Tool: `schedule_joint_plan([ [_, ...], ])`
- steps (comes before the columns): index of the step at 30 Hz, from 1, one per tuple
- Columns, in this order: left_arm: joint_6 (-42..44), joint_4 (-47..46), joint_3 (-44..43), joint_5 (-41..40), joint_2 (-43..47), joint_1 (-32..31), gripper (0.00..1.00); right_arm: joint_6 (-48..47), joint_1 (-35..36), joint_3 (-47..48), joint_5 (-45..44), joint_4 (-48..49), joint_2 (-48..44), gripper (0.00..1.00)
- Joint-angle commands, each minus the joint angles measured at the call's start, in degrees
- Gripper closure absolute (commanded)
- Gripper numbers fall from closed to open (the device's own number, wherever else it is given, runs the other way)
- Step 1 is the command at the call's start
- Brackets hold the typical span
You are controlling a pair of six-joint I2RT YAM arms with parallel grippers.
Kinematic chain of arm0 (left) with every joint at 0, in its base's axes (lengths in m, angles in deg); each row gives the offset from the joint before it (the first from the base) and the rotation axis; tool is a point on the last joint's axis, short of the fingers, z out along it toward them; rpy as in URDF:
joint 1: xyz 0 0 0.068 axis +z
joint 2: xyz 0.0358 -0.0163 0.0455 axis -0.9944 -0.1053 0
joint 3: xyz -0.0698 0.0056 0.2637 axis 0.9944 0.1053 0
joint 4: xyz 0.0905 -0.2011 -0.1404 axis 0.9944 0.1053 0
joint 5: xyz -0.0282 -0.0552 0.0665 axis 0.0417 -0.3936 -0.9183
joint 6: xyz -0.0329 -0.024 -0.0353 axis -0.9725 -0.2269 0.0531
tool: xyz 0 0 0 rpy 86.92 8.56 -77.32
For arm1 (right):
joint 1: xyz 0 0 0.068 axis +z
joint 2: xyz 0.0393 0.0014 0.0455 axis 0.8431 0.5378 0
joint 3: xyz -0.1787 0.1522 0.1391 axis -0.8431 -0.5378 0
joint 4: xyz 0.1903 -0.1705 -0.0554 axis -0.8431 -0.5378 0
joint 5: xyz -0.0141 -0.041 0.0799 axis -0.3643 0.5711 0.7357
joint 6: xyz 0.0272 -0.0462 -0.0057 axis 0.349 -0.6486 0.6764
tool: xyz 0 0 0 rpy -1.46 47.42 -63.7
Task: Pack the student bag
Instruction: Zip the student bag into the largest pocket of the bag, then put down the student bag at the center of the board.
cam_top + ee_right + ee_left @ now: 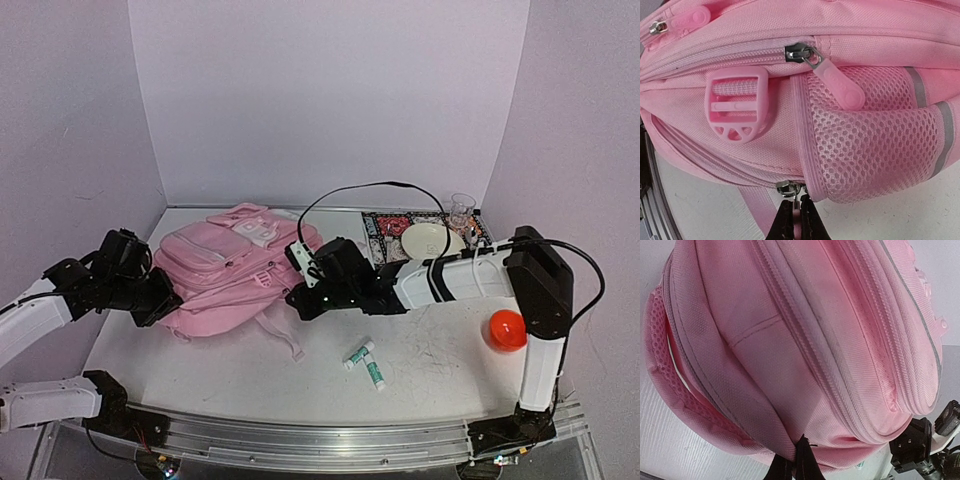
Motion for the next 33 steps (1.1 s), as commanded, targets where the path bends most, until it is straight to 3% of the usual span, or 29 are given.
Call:
schedule_joint_plan([
  [1,4.4,6.8,-2.6,-3.6,-0.4,1.6,1.0,1.5,-5.6,3.6,-6.4,-1.2,0.9,1.0],
  [6,4.5,-6.3,3.2,13.0,-3.2,1.1,1.0,0.4,-5.6,5.0,-3.0,-1.2,2.0,1.0],
  [15,3.2,-13.4,6.5,17.3,-4.1,-2.2,0.98,1.0,-5.6,3.9,-2.9,-1.2,2.5,0.95],
  [19,0.4,-19.1,7.7,16.8,-6.8,-7.5,0.95,2.1,-5.6,3.1,-3.1,-1.0,1.8,0.84],
  [26,2.8,-21.6,-0.9,9.8,-18.4,-19.4,0.78,3.0,-5.6,-0.9,-4.6,-0.9,-2.1,0.72],
  [33,7.1,-17.6,-8.3,5.1,-20.5,-20.3,0.51,5.0,-5.7,-6.5,-6.5,-0.3,-8.3,0.66],
])
